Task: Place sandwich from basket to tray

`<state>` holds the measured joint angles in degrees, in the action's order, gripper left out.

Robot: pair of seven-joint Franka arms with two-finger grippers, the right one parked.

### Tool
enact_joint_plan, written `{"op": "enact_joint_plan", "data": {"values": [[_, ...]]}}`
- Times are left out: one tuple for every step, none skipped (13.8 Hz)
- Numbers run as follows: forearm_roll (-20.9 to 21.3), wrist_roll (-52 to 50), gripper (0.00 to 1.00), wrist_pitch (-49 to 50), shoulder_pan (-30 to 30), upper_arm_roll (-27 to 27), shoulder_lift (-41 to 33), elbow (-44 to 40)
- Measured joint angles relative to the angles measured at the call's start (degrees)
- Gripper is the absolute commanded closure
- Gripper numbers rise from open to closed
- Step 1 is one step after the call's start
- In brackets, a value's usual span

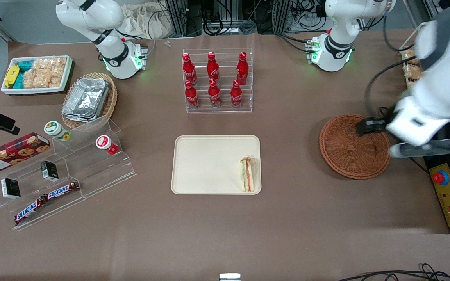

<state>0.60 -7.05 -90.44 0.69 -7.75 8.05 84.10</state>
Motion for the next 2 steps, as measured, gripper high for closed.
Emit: {"op": "enact_joint_plan", "data": {"values": [[-0.5,8.3,0.00,1.2,-0.1,3.5,-1.4,0.9],[-0.5,15.8,0.00,2.3,-0.1,5.3,-2.0,1.2]]}}
